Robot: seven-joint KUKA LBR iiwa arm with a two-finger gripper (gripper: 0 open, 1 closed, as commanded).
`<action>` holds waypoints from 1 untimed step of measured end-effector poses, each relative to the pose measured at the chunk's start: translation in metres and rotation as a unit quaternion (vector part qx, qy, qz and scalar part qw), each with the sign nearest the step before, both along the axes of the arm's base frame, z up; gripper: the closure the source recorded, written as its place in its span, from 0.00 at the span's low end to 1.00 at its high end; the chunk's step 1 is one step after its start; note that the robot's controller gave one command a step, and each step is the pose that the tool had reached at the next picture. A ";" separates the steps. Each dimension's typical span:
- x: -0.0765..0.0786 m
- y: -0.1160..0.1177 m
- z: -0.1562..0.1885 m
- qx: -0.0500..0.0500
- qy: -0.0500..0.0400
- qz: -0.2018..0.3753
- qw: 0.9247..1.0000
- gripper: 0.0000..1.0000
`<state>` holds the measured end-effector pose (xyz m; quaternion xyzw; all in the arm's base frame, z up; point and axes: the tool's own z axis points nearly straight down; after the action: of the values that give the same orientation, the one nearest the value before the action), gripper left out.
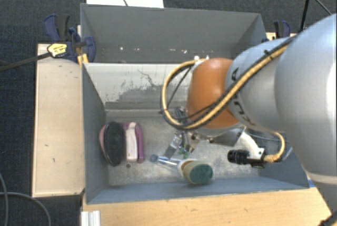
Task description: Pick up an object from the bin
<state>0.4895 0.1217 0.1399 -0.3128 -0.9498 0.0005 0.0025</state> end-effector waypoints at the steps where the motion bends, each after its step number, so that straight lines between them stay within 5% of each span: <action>1: -0.009 -0.067 -0.022 -0.002 -0.001 -0.201 0.980 1.00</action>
Offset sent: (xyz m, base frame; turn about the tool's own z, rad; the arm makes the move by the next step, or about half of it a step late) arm -0.0088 -0.0646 -0.0216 0.4044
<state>0.4802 0.0552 0.1176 -0.4975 -0.8674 0.0015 0.0011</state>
